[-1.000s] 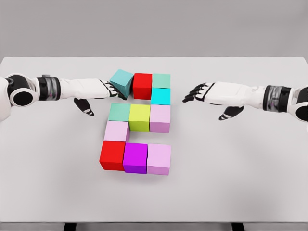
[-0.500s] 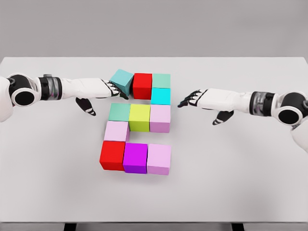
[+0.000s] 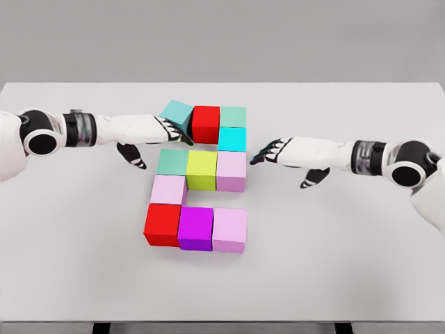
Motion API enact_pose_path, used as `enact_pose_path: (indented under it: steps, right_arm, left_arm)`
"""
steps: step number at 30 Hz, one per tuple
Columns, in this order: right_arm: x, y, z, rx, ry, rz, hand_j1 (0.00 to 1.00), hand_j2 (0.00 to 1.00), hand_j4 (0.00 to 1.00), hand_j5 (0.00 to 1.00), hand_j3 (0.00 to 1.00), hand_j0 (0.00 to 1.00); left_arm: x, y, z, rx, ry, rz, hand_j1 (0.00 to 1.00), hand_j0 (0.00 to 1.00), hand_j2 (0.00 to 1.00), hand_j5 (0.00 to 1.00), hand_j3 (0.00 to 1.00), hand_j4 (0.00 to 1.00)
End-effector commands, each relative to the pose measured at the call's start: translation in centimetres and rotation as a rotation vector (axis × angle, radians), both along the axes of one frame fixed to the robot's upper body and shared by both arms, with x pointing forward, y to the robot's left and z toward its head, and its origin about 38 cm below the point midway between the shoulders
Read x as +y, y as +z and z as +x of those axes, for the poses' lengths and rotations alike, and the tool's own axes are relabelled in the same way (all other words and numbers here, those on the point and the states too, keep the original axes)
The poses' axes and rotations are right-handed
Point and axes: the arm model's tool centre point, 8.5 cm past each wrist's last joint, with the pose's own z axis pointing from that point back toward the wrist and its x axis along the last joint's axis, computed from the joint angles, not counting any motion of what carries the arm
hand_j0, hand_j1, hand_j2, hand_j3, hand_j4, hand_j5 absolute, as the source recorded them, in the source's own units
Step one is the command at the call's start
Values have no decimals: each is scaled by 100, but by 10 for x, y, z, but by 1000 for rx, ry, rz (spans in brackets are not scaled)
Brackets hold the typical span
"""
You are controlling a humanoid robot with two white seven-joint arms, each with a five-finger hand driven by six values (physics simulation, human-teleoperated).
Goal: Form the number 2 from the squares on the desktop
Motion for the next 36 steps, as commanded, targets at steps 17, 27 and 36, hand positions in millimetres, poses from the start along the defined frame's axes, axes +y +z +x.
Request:
enact_pose_path:
  steps: [17,27,36]
  right_arm:
    - [4,-5,-6,9,13,-1,100,100,100,100,100,100]
    - [8,-7,-6,9,19,-2,100,100,100,100,100,100]
    - [8,-7,-6,9,19,0,100,100,100,100,100,100]
  left_arm:
    - [2,4,3,-8,13,-10,98,98,98,98,98,98]
    - [1,6,4,-12,10,-7,99,99,99,99,99,99]
    - [-6,5,3,-9,-2,-14,99,99,99,99,99,99]
